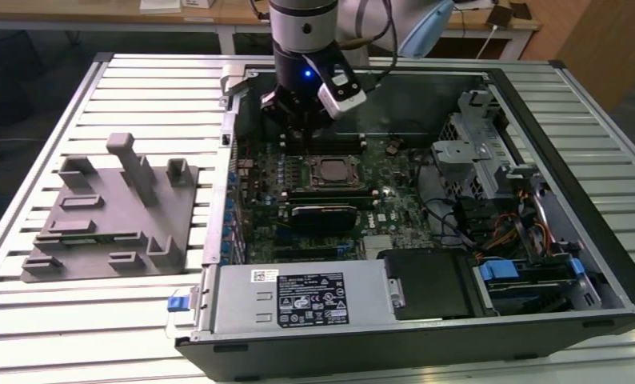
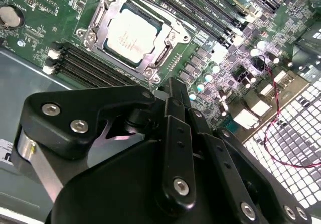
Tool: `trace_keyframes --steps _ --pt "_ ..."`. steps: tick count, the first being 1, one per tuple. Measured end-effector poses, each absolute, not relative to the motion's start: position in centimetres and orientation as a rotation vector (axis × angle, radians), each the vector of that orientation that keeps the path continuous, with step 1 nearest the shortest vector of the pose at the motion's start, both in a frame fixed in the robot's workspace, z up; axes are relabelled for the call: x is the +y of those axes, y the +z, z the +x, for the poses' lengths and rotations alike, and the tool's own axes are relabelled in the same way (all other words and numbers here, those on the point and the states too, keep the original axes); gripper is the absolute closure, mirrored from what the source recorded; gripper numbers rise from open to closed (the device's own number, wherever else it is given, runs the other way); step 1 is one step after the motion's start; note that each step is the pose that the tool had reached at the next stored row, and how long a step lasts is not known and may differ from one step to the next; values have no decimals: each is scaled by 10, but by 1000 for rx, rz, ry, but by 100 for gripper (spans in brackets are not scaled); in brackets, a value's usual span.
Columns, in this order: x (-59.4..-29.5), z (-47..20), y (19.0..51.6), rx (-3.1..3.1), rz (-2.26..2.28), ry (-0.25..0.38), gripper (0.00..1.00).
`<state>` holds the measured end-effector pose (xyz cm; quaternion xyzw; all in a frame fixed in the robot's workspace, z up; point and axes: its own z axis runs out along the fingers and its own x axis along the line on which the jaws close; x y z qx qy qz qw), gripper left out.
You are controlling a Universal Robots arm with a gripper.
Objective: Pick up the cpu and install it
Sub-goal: 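Install the first cpu locking lever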
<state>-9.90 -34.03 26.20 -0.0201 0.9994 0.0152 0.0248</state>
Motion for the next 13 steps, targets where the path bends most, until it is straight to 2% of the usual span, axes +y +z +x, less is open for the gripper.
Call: trace_keyframes --steps 13 --pt "-340 -118 262 3091 -62 49 89"
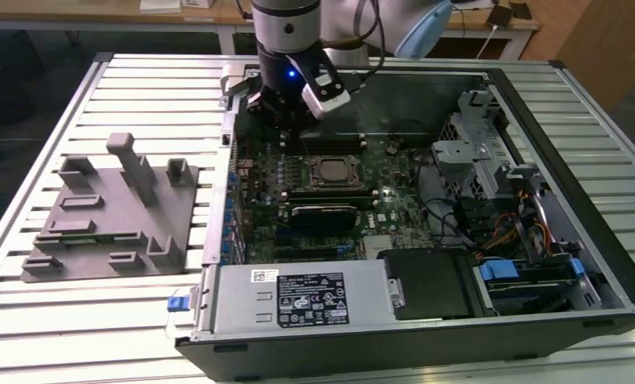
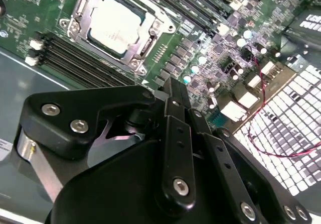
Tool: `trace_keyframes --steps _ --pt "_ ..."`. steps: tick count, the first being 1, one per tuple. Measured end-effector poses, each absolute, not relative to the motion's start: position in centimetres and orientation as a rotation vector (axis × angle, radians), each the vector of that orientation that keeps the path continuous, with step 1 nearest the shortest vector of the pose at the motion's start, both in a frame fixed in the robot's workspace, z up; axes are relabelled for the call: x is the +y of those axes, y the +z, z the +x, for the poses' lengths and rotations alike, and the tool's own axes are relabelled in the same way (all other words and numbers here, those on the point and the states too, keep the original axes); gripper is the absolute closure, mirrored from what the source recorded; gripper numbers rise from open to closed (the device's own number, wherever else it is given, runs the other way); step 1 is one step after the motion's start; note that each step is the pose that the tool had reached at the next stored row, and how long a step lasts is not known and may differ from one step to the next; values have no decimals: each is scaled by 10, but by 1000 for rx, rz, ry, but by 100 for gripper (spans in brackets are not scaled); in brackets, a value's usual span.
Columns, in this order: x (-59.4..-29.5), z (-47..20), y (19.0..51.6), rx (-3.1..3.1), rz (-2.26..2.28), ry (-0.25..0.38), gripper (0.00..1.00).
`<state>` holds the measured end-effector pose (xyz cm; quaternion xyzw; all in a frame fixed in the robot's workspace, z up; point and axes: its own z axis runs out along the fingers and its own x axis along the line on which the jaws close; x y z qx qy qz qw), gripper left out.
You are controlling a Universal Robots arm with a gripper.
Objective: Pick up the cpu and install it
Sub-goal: 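Install the first cpu locking lever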
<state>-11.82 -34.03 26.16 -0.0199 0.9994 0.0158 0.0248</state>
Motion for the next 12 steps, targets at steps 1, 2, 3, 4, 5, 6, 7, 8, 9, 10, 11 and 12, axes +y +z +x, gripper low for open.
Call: trace_keyframes --steps 1,2,3,4,5,6,7,8,9,10,11,12 --pt "-340 -119 262 3091 -61 60 89" --pt "-340 -119 262 3090 -61 86 89" --pt "-340 -119 262 3089 -60 113 89" --pt "-340 -120 262 3087 -59 141 89" --pt "-340 -120 262 3085 -58 168 89" --pt "-340 -120 262 3084 -58 185 89" --pt "-340 -121 262 3083 -57 199 89" --pt "-340 -122 261 3082 -57 213 89" --pt "-340 -123 261 3081 -57 227 89" --pt "-340 -124 261 3080 -57 240 89" --pt "-340 -125 261 3079 -56 252 89" --pt "-340 -125 261 3078 -56 259 89"
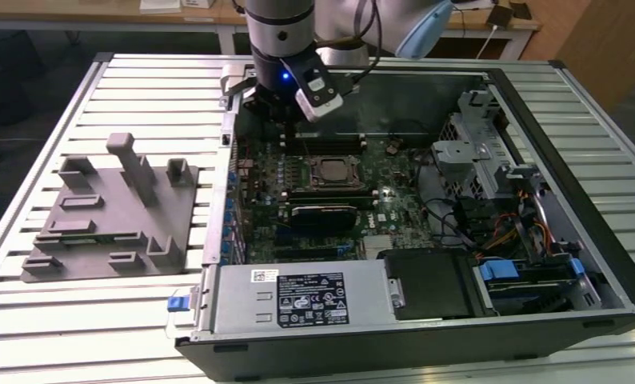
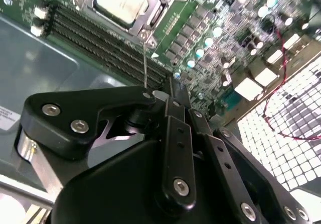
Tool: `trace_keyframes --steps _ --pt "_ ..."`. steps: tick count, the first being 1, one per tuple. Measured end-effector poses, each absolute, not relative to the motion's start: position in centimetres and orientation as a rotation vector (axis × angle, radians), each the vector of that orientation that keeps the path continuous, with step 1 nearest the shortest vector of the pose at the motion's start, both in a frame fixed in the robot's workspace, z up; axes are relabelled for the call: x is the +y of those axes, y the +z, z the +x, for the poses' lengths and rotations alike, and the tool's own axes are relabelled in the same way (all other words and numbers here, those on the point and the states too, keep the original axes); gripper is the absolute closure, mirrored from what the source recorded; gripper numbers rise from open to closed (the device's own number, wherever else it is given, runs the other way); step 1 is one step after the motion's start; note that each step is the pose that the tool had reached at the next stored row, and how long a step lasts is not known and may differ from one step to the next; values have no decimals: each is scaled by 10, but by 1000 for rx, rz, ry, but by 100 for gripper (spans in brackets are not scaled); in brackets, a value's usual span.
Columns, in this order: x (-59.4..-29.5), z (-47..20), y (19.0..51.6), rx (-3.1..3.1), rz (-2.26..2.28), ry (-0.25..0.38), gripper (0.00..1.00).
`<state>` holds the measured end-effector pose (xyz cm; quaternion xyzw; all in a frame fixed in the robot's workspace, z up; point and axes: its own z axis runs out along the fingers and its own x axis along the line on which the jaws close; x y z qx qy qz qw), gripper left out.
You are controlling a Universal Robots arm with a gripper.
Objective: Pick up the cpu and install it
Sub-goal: 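Install the first cpu locking lever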
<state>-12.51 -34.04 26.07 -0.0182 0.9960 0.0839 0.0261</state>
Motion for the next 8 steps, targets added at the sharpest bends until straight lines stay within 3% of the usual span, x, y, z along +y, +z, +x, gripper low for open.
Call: trace_keyframes --steps 3,8 --pt "-340 -125 261 3078 -56 260 89" --pt "-341 -125 258 3069 -54 344 89"
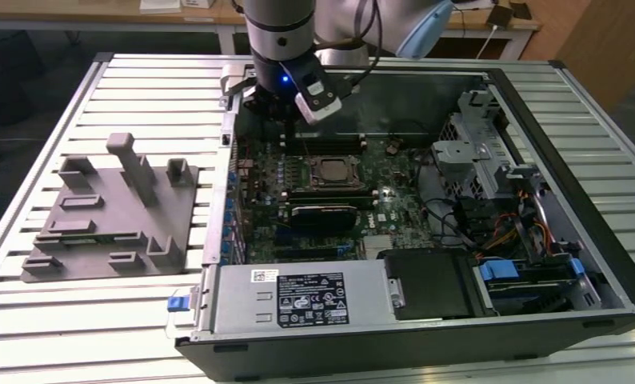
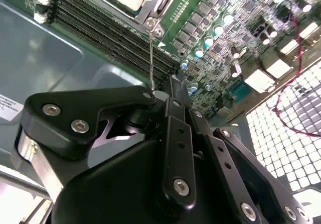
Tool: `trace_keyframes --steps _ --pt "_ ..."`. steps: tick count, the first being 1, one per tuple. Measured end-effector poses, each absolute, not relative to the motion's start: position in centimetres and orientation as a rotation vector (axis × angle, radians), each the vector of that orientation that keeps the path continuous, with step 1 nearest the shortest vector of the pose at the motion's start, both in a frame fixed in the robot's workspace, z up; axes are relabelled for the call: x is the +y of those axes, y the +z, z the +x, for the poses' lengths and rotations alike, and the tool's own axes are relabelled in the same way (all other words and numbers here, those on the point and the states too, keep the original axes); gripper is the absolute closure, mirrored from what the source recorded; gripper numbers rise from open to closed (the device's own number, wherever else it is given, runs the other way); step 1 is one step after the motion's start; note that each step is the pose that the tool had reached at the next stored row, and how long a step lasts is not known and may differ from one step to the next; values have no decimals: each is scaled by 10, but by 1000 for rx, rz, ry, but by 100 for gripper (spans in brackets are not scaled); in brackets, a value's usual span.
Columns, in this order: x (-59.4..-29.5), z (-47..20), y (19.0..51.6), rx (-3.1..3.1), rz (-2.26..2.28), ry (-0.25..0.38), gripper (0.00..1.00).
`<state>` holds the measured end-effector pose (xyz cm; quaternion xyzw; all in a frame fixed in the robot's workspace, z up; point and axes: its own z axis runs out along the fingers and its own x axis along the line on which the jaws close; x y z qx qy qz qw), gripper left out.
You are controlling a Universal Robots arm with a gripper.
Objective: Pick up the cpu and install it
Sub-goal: 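Install the first cpu locking lever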
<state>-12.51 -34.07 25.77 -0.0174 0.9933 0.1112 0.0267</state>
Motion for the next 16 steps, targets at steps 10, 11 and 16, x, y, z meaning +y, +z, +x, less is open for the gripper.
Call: trace_keyframes --steps 10,11,16 --pt "-341 -124 251 3062 -52 403 89" --pt "-341 -123 250 3062 -52 403 89" --pt "-341 -110 250 3064 -51 404 89"
